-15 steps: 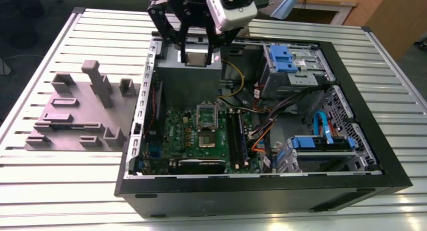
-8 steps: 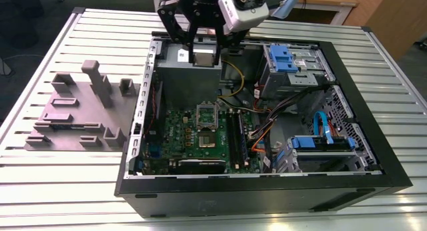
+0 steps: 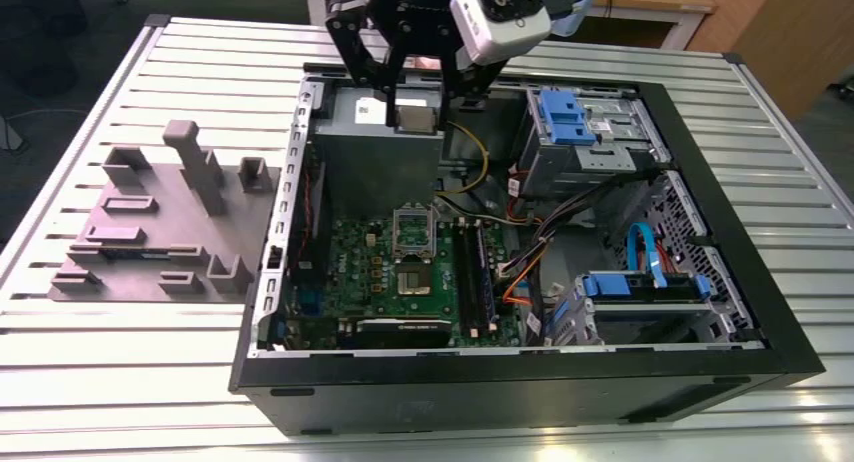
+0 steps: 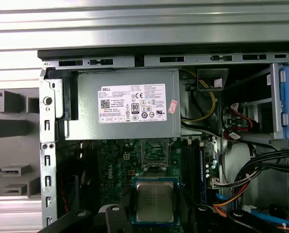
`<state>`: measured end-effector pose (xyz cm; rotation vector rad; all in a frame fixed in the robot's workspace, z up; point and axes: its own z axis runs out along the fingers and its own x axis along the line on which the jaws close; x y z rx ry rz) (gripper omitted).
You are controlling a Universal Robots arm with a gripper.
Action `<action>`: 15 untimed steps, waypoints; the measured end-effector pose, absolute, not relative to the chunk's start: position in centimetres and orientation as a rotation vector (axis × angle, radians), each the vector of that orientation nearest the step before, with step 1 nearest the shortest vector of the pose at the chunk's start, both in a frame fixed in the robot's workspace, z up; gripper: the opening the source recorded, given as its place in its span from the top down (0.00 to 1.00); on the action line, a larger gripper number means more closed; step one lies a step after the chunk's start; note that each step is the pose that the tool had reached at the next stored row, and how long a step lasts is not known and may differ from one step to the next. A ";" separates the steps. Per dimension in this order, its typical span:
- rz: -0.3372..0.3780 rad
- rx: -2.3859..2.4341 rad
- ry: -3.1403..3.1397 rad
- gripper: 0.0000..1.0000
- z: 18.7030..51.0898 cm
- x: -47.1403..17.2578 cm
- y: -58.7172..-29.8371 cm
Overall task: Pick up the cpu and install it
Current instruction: 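Pick up the cpu and move it towards the insertion slot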
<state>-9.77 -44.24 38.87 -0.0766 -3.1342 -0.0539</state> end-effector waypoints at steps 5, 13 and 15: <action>-0.054 -0.077 -3.134 0.53 38.8 -9.7 -44.2; -0.054 -0.077 -3.134 0.53 38.6 -9.7 -44.2; -0.054 -0.077 -3.134 0.53 38.6 -9.7 -44.2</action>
